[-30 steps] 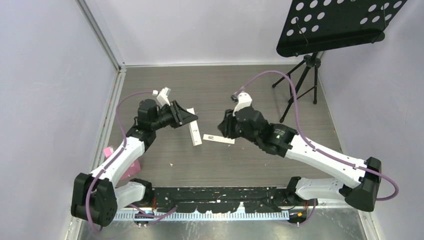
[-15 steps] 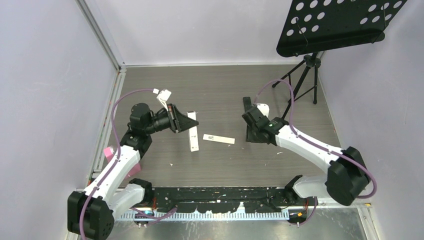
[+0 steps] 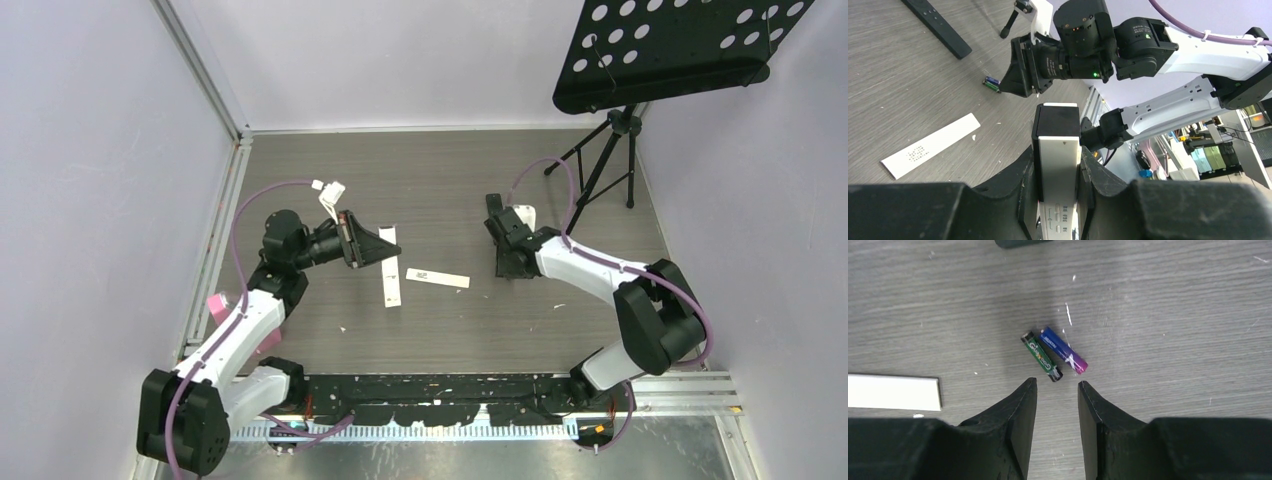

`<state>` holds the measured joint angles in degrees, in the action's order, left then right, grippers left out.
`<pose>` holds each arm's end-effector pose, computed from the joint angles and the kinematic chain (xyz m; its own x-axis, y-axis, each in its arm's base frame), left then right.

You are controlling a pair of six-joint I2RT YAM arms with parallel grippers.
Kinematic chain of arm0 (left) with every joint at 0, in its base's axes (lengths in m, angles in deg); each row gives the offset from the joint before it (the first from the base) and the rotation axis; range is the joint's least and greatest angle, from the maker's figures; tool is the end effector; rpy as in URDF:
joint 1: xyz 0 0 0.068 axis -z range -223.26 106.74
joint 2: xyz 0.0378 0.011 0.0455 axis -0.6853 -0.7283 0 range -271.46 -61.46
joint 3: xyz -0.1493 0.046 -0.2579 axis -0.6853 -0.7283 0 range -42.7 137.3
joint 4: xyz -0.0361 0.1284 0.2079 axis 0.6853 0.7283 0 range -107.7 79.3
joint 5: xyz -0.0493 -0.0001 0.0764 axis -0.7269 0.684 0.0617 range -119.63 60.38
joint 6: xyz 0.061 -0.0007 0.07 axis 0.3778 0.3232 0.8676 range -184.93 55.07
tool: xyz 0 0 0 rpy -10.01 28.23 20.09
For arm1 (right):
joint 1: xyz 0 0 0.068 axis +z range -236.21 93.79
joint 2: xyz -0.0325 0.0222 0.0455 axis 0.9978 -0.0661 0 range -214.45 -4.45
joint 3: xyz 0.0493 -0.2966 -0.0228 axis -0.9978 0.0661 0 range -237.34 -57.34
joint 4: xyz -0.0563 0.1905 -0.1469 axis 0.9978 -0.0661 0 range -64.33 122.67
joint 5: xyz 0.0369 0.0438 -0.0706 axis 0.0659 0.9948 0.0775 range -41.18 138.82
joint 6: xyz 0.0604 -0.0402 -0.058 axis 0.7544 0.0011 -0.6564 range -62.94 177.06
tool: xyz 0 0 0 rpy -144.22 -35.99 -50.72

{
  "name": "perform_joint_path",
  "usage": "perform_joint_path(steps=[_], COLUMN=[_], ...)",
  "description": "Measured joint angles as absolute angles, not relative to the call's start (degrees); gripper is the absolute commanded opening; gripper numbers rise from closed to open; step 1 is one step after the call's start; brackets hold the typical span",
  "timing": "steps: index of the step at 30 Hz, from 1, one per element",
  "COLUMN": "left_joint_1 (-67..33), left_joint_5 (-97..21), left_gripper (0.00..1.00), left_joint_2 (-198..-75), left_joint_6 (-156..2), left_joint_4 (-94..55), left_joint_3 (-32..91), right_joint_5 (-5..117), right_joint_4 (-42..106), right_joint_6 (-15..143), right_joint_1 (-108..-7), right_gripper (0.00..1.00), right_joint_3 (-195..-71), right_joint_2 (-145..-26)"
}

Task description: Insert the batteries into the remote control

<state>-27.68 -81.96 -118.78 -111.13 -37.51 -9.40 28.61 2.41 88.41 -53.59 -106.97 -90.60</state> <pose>0.1944 -0.1229 0.3127 -0.7162 -0.2582 -0.6484 0.5890 0.2749 -0.7600 0.2519 0.1269 0.1780 -0.8645 0.0264 -0.5019 0.0687 0.9954 -0.0661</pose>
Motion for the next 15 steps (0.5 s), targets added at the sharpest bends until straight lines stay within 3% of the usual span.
perform_joint_path(steps=[8,15], left_joint_1=[-27.68,-27.68], left_joint_5=[-82.33,-82.33], left_gripper=[0.00,0.00], left_joint_2=[-118.98,-120.31], left_joint_6=[-112.59,-112.74], left_joint_4=[-38.91,-39.02], left_joint_3=[-10.27,-10.27], right_joint_5=[28.55,28.53], right_joint_4=[5.47,6.71], right_joint_6=[89.61,92.89], right_joint_1=[-56.25,-57.52], right_gripper=[0.30,0.31], right_joint_3=[-106.97,-106.97], right_joint_2=[-90.60,-92.77])
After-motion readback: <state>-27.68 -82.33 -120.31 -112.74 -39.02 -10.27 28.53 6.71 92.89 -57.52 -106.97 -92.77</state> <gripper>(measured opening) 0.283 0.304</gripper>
